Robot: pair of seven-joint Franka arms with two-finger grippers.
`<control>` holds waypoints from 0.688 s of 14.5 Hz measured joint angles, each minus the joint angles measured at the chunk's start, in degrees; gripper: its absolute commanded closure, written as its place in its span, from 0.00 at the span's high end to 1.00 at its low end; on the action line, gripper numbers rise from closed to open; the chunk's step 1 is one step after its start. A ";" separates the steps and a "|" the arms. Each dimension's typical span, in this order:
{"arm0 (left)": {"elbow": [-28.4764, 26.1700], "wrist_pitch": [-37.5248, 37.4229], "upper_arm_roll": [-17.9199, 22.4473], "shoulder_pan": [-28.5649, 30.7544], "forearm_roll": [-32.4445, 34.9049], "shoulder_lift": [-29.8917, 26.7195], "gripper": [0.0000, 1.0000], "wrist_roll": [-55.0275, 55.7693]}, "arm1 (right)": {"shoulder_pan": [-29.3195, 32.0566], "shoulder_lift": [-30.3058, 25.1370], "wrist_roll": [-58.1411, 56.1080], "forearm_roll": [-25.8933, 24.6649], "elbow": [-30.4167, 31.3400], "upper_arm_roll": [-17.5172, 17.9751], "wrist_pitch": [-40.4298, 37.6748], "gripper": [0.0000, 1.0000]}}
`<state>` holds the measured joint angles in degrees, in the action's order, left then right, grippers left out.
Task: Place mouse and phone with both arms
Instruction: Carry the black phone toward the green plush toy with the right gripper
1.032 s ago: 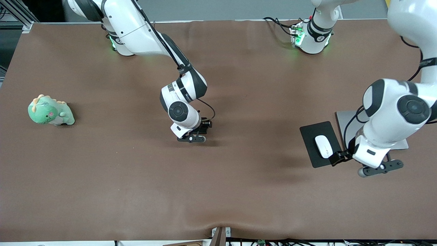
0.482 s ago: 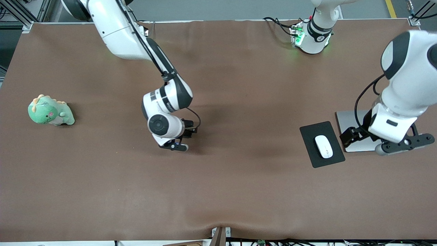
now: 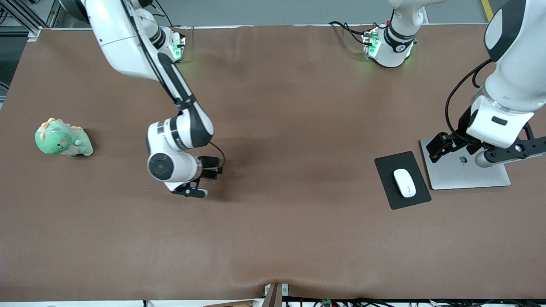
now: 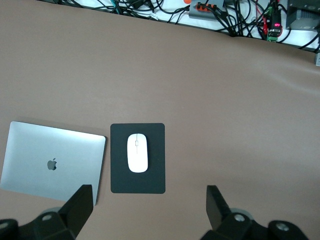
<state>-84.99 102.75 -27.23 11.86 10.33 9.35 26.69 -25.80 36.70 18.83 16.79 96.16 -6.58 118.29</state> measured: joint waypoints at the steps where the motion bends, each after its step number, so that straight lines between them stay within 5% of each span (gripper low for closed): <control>1: 0.00 -0.17 0.00 0.10 -0.57 -0.43 1.00 -0.79 | 1.18 -0.84 -1.70 -0.03 1.17 -0.24 -0.02 0.00; 4: 0.01 -0.51 1.28 -0.88 -1.42 -1.67 1.00 -4.18 | 4.16 -3.54 -5.81 -0.64 4.53 -0.83 -0.06 0.00; 10: -1.07 -5.56 14.95 -12.02 -3.79 -5.22 1.00 -12.10 | 10.69 -7.01 -13.54 -6.53 11.29 -1.39 0.36 0.00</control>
<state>-86.06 97.19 -12.28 -0.16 6.53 4.13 14.60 -15.11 29.69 5.29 10.26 107.44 -7.98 118.64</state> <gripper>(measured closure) 0.000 0.194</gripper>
